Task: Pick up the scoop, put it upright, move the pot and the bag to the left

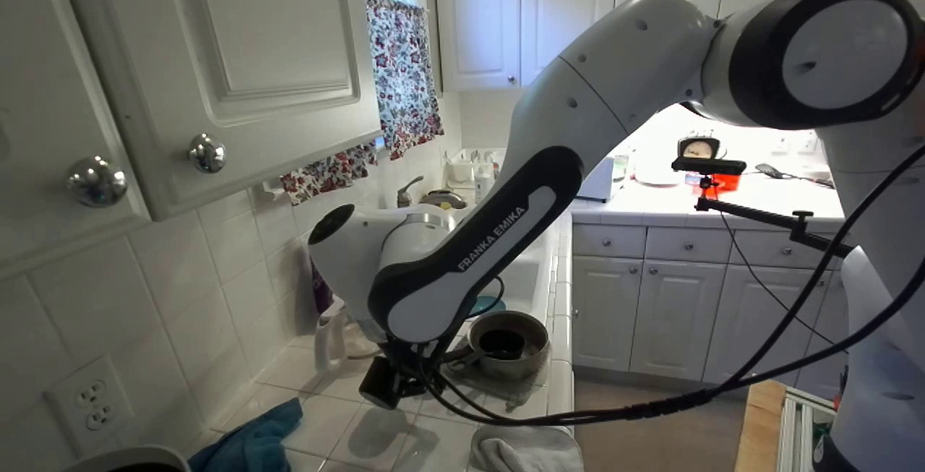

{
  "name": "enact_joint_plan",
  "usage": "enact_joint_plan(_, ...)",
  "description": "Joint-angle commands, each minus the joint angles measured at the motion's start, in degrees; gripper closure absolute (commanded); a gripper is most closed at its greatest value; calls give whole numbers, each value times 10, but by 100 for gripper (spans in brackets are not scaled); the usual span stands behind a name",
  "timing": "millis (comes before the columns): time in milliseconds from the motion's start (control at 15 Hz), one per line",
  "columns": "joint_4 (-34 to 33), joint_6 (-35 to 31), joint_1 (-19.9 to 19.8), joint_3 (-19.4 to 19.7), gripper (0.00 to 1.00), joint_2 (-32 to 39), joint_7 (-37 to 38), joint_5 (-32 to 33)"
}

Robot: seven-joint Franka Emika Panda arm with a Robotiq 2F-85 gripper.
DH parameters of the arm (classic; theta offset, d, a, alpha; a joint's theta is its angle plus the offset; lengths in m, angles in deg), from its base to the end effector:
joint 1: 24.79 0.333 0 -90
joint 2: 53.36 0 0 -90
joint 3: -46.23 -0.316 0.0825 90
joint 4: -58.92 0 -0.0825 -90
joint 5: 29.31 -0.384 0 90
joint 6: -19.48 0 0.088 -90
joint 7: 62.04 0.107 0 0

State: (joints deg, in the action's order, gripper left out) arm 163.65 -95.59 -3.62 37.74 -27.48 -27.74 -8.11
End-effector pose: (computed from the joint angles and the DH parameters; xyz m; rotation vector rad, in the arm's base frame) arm 0.5485 0.2817 0.2718 2.7889 0.1609 -0.1253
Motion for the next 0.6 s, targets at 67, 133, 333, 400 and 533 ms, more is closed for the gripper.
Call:
enact_joint_plan(67,-75,138,48,26,99,21,1,69)
enact_joint_plan(133,-86,167,58,28,99,23,6,92)
enact_joint_plan(333,-110,230,83,27,99,33,14,164)
enact_joint_plan(400,-113,236,86,24,99,37,21,183)
enact_joint_plan(533,-88,216,67,9,96,16,14,162)
